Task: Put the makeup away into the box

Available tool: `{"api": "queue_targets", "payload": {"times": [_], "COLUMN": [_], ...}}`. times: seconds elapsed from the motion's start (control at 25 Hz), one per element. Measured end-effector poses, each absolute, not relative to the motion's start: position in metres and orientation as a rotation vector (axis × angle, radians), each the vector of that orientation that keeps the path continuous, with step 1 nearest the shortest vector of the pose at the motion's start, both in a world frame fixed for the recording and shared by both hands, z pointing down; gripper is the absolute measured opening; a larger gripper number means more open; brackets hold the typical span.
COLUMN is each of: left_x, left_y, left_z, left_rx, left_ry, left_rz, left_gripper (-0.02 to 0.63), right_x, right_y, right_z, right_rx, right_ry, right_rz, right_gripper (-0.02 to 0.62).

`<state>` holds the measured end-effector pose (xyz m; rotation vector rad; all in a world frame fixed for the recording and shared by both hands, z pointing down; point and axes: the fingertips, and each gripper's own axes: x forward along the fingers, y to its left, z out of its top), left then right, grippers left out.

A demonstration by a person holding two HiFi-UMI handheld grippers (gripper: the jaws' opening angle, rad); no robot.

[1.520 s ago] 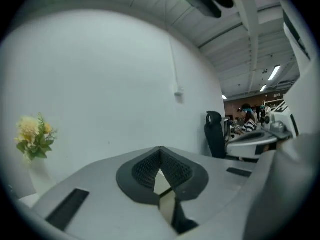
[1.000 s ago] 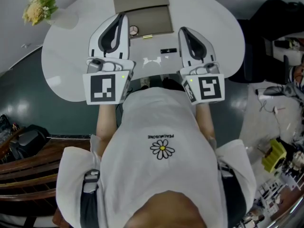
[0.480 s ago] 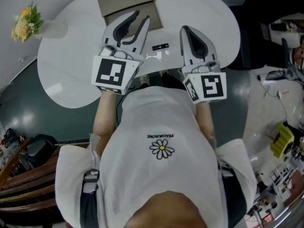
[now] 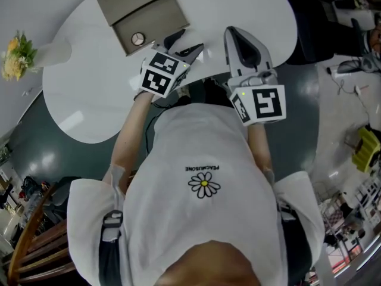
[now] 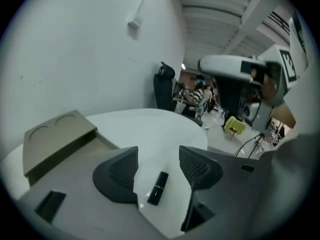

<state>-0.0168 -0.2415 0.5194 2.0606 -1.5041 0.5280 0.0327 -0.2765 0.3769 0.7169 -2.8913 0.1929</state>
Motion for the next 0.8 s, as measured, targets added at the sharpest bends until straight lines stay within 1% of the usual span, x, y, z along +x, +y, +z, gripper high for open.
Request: {"api": "queue_targets", "payload": {"times": [0.08,0.16,0.32,0.6,0.64,0.72,0.8], "left_x": [-0.009,-0.004,0.004,0.012,0.01,0.006,0.004], "left_y": [-0.236,-0.229,-0.216,-0.212,-0.213,-0.215,-0.216], "left_z": [0.549,0.576,0.613,0.629,0.629,0.63,0.63], "left_rx": [2.05,2.042,2.032,2.01,2.005,1.99,1.983], "left_ry": [-1.427,-1.367,-1.255,-1.2,-1.207,-1.223,-1.224], "left_rz": [0.65,0.761,0.941,1.022,1.024,1.026,1.033], "left_gripper": [0.267,0.244,0.235,0.209,0.198,0.151,0.133], "right_x": [0.04,0.049,0.069,0.086,0.086,0.086,0.085], "right_y": [-0.281,-0.285,-0.29,-0.294,-0.294,-0.294,-0.293], "right_z": [0.379,0.383,0.39,0.392,0.392,0.393,0.393], "right_rx": [0.755,0.797,0.875,0.908,0.908,0.905,0.898], "right_ry": [-2.877,-2.857,-2.817,-2.803,-2.803,-2.803,-2.805], "right_rz": [0.2,0.213,0.24,0.256,0.257,0.256,0.254], "right_gripper": [0.029,0.029,0.029,0.029,0.029,0.029,0.029]}}
